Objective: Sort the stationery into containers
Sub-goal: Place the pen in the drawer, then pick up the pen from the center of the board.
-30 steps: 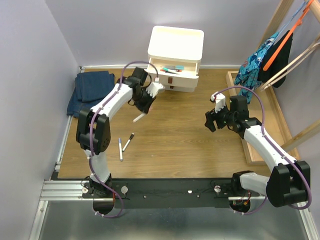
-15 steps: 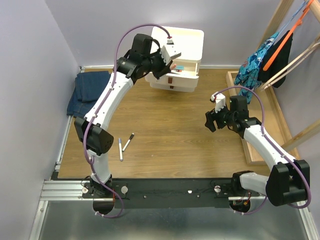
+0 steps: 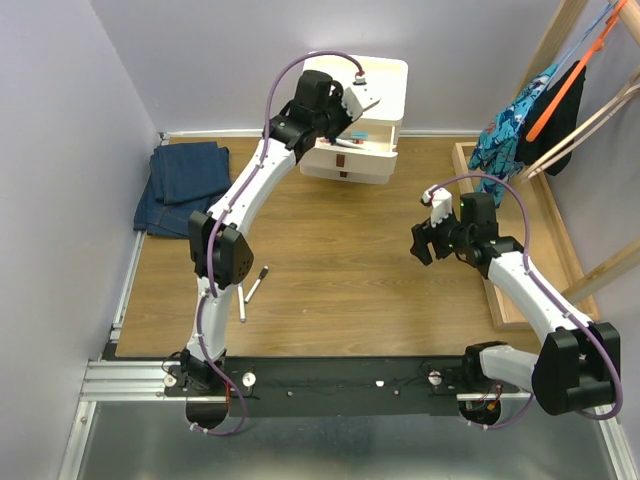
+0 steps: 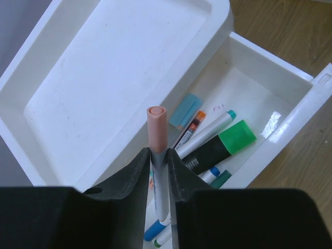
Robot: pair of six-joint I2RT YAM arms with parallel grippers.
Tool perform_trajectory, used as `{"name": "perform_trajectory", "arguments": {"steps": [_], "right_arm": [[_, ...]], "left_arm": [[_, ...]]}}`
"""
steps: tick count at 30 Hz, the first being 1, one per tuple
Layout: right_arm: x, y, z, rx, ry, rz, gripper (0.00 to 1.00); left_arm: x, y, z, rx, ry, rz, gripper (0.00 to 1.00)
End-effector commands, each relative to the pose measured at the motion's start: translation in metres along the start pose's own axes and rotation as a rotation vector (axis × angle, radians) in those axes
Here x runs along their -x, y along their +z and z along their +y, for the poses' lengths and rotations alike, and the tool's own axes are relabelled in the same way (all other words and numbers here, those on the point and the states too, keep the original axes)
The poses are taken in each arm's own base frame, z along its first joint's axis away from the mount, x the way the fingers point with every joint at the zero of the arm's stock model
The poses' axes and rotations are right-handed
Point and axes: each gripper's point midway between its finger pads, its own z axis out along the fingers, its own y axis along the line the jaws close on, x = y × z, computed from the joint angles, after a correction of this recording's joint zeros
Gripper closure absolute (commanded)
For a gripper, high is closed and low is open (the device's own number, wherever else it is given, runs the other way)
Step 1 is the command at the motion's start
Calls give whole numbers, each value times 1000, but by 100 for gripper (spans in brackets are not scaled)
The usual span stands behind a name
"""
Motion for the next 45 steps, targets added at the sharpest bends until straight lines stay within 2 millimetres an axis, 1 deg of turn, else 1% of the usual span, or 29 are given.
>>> {"name": "perform_trajectory", "arguments": {"steps": [1,2,4,5,7,8,9,10,11,12,13,14,15,16,17,18,19,20,21,23,24,26,28,30,31,35,39,42,45], "right_arm": [[-3,-2,2,8,14,-16,20],[-4,-2,3,8,16,-16,20],[-3,-2,2,4,17,-20,20],[-5,-2,2,3,21,-19,20],[-6,-2,2,6,26,-17,20],[-7,-1,3,8,26,-16,20],[-9,-1,3,8,27,-14,20],[-9,-1,2,6,29,-15,20],[-9,-1,3,7,26,-15,20],[-9,-1,2,6,25,-15,20],[-9,-1,2,6,23,-15,20],[-10,-1,2,5,23,-13,20],[-10,0,2,7,23,-12,20],[-10,0,2,7,22,-11,20],[-11,0,2,6,22,-9,20],[-11,0,2,11,22,-11,20],[-11,2,3,15,23,-7,20],[-11,2,3,17,22,-7,20],[-11,3,3,21,22,-7,20],[-9,4,3,25,23,-5,20],[-10,4,2,24,28,-1,20],[-5,4,1,21,22,-4,20],[-5,4,0,22,21,2,20],[-3,4,-1,20,22,1,20],[-3,5,-1,22,23,1,20],[-1,4,-1,24,34,0,20],[-3,4,0,28,40,6,20],[-1,4,1,29,42,1,20],[-1,4,1,30,44,2,20]], "left_arm": [[9,0,24,147,19,2,59],[19,-7,27,161,14,-17,54],[27,-16,28,175,1,-31,51],[40,-30,32,192,-3,-51,49],[49,-44,30,192,-15,-65,48],[61,-64,34,213,-17,-82,47],[53,-69,27,207,-60,-61,47],[49,-77,26,218,-88,-43,46],[57,-106,27,241,-119,-57,44],[21,-106,14,248,-166,39,42],[4,-116,8,262,-271,73,41],[-2,-144,0,261,-325,92,39],[-42,-145,-27,204,-380,190,39],[-61,-155,-38,194,-441,240,38],[-78,-176,-49,188,-522,298,38],[-115,-181,-73,146,-563,399,39],[-130,-187,-89,112,-641,437,39],[-148,-201,-93,129,-741,477,41],[-179,-206,-115,110,-789,565,41],[-206,-217,-126,144,-867,648,42],[-223,-223,-133,168,-926,693,43],[-240,-232,-137,222,-962,749,43],[-257,-240,-145,228,-991,804,45],[-275,-249,-163,198,-1014,902,45],[-282,-254,-169,195,-1043,935,44],[-296,-265,-183,197,-1076,985,44],[-304,-267,-174,234,-1110,986,44],[-312,-272,-175,240,-1170,1015,47],[-317,-273,-176,232,-1181,1036,48]]}}
